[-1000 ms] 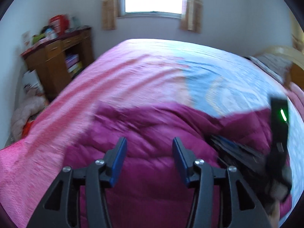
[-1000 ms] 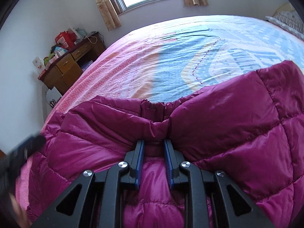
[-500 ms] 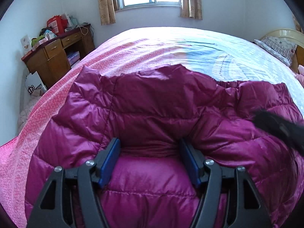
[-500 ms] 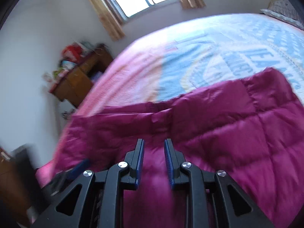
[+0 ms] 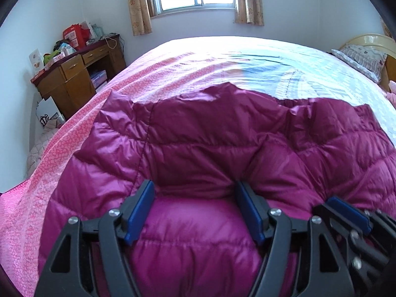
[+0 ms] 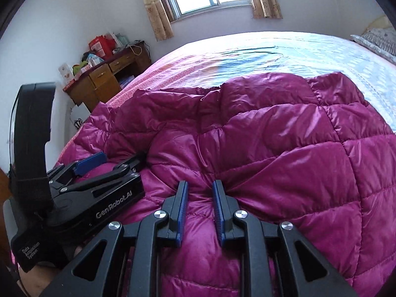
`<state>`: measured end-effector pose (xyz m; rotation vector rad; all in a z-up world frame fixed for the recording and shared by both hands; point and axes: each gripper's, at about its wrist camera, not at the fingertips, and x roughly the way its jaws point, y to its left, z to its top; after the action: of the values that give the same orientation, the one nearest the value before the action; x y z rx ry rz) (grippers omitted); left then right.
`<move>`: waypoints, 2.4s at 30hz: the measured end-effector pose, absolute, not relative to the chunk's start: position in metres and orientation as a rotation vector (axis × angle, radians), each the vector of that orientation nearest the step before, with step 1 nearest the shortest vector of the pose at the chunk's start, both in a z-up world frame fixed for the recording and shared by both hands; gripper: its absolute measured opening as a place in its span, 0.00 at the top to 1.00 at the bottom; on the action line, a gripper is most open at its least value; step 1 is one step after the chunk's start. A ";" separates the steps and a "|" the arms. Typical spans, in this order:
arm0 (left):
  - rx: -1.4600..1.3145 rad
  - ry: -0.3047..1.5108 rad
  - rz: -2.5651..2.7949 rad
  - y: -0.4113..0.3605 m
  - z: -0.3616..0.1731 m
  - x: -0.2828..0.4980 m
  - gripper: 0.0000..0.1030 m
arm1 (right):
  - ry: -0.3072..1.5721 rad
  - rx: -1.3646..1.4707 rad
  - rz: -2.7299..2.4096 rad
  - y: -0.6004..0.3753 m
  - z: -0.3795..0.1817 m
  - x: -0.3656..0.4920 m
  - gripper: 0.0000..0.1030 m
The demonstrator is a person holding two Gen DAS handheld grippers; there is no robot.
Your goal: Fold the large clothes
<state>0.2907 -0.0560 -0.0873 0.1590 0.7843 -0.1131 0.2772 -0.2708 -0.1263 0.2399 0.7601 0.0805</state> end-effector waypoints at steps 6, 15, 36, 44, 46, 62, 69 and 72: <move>0.029 0.648 -0.116 -0.004 -0.053 0.227 0.12 | 0.746 0.250 0.087 -0.276 -0.127 0.276 0.80; -0.237 0.753 0.028 0.077 -0.088 0.218 0.08 | 0.736 0.244 0.085 -0.277 -0.127 0.272 0.80; -0.356 0.692 -0.095 0.077 -0.083 0.205 0.78 | 0.745 0.342 0.178 -0.247 -0.133 0.229 0.80; -0.258 0.577 -0.181 0.041 -0.032 0.189 0.83 | 0.735 0.483 0.253 -0.272 -0.139 0.230 0.80; -0.207 0.540 -0.209 0.025 -0.018 0.185 0.83 | 0.739 0.526 0.280 -0.280 -0.141 0.231 0.80; 0.190 0.471 -0.492 -0.150 -0.001 0.142 0.83 | 0.572 0.878 0.199 -0.446 -0.119 0.126 0.78; 0.319 0.576 -0.532 -0.213 -0.059 0.138 0.84 | 0.542 0.911 -0.002 -0.517 -0.143 0.058 0.78; 0.355 0.585 -0.531 -0.221 -0.068 0.136 0.84 | 0.542 0.921 -0.025 -0.526 -0.155 0.047 0.78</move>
<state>0.1361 -0.2211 -0.0684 0.3554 0.5852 -0.5314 0.0472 -0.5258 -0.1547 0.9210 0.5415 -0.0246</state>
